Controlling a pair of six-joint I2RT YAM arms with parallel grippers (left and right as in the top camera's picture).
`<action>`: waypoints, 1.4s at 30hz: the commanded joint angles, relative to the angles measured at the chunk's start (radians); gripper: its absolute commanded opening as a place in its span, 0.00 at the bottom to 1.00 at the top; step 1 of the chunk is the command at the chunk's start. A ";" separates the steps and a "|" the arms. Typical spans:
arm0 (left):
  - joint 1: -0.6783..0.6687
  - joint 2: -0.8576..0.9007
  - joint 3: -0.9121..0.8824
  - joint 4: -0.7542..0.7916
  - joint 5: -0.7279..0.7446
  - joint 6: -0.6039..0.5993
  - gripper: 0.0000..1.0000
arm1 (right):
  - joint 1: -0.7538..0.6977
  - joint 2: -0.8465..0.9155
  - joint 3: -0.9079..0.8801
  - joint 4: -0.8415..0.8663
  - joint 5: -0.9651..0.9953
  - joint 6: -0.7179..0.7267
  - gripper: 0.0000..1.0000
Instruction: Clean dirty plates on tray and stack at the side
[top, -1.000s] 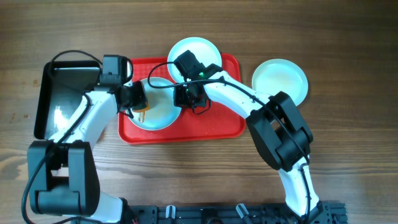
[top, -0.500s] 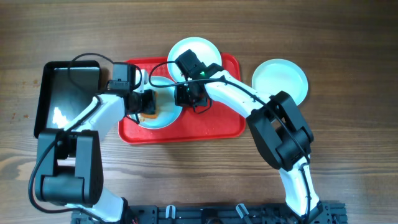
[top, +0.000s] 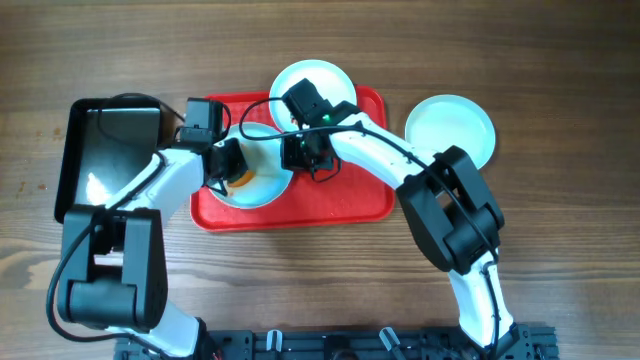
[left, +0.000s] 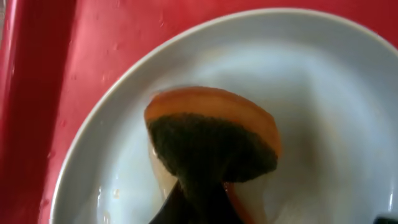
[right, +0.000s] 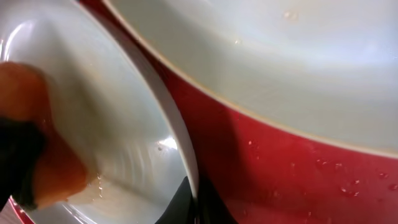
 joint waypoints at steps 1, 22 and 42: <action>0.006 0.026 -0.031 -0.090 0.148 0.059 0.04 | 0.004 0.026 0.003 0.001 -0.018 -0.016 0.04; 0.006 0.026 -0.031 -0.263 -0.100 -0.706 0.04 | 0.004 0.026 0.003 0.008 -0.024 -0.017 0.05; 0.006 0.026 -0.031 0.098 0.332 0.303 0.04 | 0.004 0.026 0.003 0.012 -0.024 -0.017 0.05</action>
